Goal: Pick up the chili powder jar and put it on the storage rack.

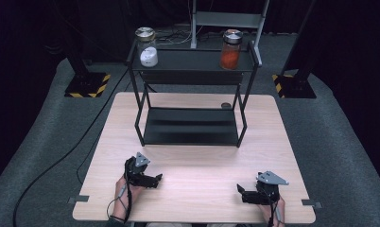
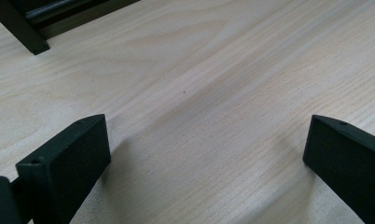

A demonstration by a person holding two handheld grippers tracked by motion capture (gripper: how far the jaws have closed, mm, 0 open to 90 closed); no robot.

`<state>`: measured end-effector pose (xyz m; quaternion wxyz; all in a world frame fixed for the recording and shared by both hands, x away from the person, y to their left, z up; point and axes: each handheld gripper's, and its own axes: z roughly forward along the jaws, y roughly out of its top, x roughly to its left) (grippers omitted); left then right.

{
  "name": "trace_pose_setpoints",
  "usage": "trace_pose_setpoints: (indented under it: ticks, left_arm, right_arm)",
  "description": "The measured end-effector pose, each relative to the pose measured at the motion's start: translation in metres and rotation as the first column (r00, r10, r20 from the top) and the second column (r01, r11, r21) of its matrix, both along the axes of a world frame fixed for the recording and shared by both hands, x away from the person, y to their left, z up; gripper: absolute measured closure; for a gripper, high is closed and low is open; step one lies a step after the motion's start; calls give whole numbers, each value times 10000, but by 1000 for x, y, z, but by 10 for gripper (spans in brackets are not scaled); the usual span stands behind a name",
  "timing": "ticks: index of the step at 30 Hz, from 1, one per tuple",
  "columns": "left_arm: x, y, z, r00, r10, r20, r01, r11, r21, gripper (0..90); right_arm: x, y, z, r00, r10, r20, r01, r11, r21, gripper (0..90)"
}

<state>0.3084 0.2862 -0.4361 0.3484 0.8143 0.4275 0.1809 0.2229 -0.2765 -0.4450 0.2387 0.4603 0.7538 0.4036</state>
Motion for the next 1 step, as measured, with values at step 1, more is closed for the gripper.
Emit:
trace_pose_setpoints:
  ticks: [1]
  left_arm:
    - [0,0,0,10000,3,-1,-3,10000,-4,1]
  right_arm:
    - [0,0,0,10000,-13,-16,13,10000,-7,0]
